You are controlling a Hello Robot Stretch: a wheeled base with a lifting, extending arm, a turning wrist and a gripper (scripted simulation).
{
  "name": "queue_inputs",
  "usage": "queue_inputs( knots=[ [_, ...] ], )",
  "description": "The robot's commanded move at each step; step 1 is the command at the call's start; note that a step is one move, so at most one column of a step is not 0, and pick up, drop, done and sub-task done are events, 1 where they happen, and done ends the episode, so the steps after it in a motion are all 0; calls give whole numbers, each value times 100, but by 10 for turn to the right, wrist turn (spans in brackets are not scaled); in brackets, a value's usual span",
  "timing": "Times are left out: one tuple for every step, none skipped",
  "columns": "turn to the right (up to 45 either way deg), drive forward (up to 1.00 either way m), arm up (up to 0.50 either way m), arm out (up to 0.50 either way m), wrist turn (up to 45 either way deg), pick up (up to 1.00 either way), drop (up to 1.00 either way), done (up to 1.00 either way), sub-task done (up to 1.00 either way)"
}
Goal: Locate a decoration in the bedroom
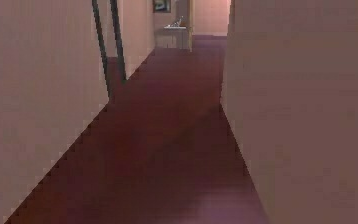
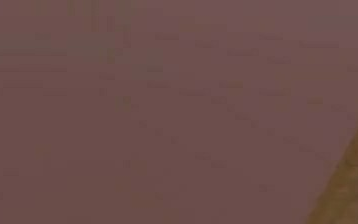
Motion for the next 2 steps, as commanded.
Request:
queue_inputs(
  knots=[
    [0,100,0,0,0,0,0,0,0],
    [0,100,0,0,0,0,0,0,0]
  ],
)
